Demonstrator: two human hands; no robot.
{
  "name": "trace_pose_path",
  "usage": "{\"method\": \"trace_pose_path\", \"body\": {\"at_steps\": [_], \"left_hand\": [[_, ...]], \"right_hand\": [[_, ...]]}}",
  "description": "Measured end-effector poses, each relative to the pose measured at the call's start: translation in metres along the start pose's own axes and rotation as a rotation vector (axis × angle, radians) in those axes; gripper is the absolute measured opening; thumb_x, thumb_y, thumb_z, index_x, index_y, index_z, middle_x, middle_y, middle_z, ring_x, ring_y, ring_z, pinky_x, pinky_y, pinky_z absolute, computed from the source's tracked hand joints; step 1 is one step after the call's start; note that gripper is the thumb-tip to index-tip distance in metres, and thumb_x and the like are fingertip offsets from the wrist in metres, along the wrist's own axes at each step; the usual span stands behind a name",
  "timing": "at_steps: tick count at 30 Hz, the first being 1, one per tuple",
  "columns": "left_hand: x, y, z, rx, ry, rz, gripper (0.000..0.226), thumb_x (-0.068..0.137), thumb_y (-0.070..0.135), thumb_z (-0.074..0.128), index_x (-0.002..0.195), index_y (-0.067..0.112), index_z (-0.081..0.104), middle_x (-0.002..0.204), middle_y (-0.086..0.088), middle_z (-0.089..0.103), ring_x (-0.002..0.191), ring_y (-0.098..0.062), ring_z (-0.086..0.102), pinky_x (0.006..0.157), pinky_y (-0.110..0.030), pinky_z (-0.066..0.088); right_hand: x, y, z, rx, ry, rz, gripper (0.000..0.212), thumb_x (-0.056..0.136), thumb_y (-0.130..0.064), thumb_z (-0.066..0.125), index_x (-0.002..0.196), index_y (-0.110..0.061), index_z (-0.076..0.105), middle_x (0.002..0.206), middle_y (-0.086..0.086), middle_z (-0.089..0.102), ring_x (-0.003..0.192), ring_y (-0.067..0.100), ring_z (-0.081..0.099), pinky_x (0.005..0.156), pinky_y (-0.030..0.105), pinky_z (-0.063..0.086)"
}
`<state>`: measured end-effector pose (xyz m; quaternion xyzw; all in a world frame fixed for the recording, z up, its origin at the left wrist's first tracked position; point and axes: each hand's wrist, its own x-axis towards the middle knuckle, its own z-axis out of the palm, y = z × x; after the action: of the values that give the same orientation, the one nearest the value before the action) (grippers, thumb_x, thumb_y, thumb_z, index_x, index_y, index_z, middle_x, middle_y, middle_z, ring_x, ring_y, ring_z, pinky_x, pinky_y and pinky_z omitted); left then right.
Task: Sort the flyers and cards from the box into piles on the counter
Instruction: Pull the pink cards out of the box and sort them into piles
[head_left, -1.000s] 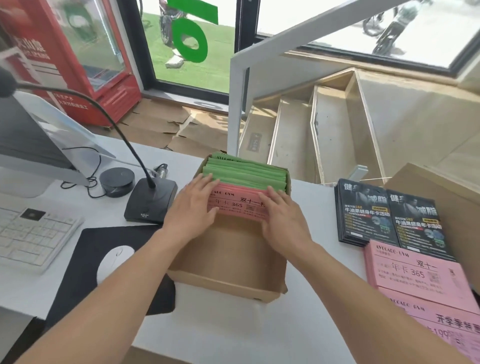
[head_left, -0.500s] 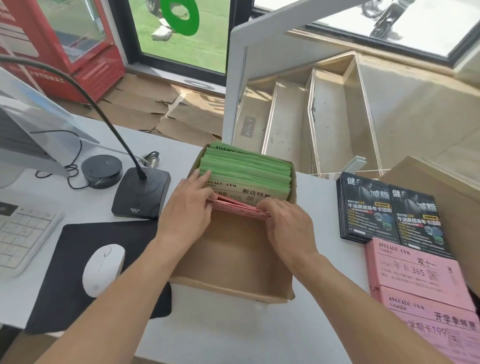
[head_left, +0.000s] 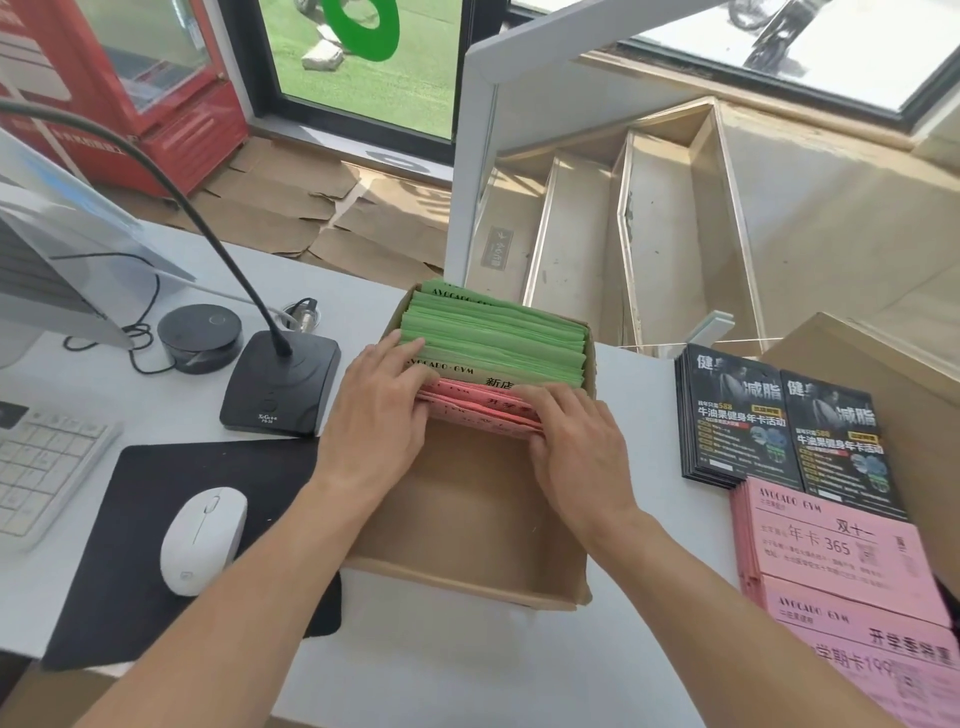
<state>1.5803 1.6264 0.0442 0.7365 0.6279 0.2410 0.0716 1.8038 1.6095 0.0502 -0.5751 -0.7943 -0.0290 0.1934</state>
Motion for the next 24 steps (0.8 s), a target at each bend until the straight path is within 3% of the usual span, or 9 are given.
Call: {"method": "trace_pose_path", "body": {"at_steps": [3, 8, 15, 18, 21, 24], "left_hand": [[-0.002, 0.002, -0.003, 0.016, 0.005, 0.017, 0.049, 0.077, 0.007, 0.078, 0.124, 0.017, 0.065, 0.137, -0.001, 0.059, 0.139, -0.021, 0.042, 0.119, -0.041, 0.030], [-0.003, 0.003, -0.005, 0.083, -0.011, 0.017, 0.052, 0.074, 0.014, 0.084, 0.123, 0.018, 0.066, 0.121, 0.003, 0.063, 0.122, -0.021, 0.049, 0.109, -0.038, 0.039], [-0.004, 0.003, 0.000, 0.235, -0.048, 0.078, 0.023, 0.078, 0.021, 0.078, 0.100, 0.027, 0.076, 0.093, 0.010, 0.073, 0.096, -0.019, 0.059, 0.103, -0.034, 0.033], [-0.004, 0.001, 0.001, 0.233, -0.062, 0.081, 0.017, 0.078, 0.020, 0.077, 0.092, 0.029, 0.075, 0.090, 0.012, 0.073, 0.094, -0.018, 0.059, 0.103, -0.033, 0.032], [-0.004, 0.002, 0.000, 0.243, -0.072, 0.077, 0.017, 0.080, 0.018, 0.073, 0.091, 0.029, 0.069, 0.091, 0.009, 0.074, 0.097, -0.017, 0.060, 0.109, -0.032, 0.030], [-0.005, 0.005, -0.005, 0.157, -0.062, 0.003, 0.016, 0.087, 0.015, 0.067, 0.099, 0.027, 0.066, 0.095, 0.000, 0.074, 0.111, -0.026, 0.056, 0.108, -0.031, 0.031]], "right_hand": [[0.001, 0.000, 0.000, -0.054, -0.066, 0.012, 0.061, 0.072, -0.002, 0.071, 0.128, -0.023, 0.060, 0.110, -0.005, 0.066, 0.101, 0.025, 0.057, 0.086, 0.037, 0.046], [0.001, 0.000, 0.002, -0.032, -0.156, 0.025, 0.057, 0.075, -0.007, 0.067, 0.128, -0.025, 0.057, 0.095, -0.009, 0.068, 0.095, 0.022, 0.056, 0.089, 0.036, 0.045], [0.000, 0.000, -0.002, -0.053, -0.124, 0.006, 0.075, 0.066, -0.001, 0.069, 0.135, -0.023, 0.052, 0.113, -0.002, 0.060, 0.105, 0.023, 0.052, 0.092, 0.034, 0.044], [0.000, 0.001, -0.002, -0.071, -0.177, -0.016, 0.074, 0.069, -0.001, 0.066, 0.138, -0.024, 0.050, 0.112, -0.004, 0.066, 0.105, 0.023, 0.058, 0.098, 0.033, 0.043], [0.002, -0.002, -0.005, -0.029, -0.263, 0.031, 0.066, 0.077, 0.000, 0.055, 0.136, -0.028, 0.051, 0.097, -0.006, 0.073, 0.090, 0.025, 0.065, 0.086, 0.032, 0.045], [0.000, -0.004, -0.015, 0.064, -0.201, 0.049, 0.053, 0.084, -0.005, 0.056, 0.130, -0.030, 0.055, 0.098, -0.006, 0.074, 0.085, 0.025, 0.067, 0.072, 0.034, 0.049]]}}
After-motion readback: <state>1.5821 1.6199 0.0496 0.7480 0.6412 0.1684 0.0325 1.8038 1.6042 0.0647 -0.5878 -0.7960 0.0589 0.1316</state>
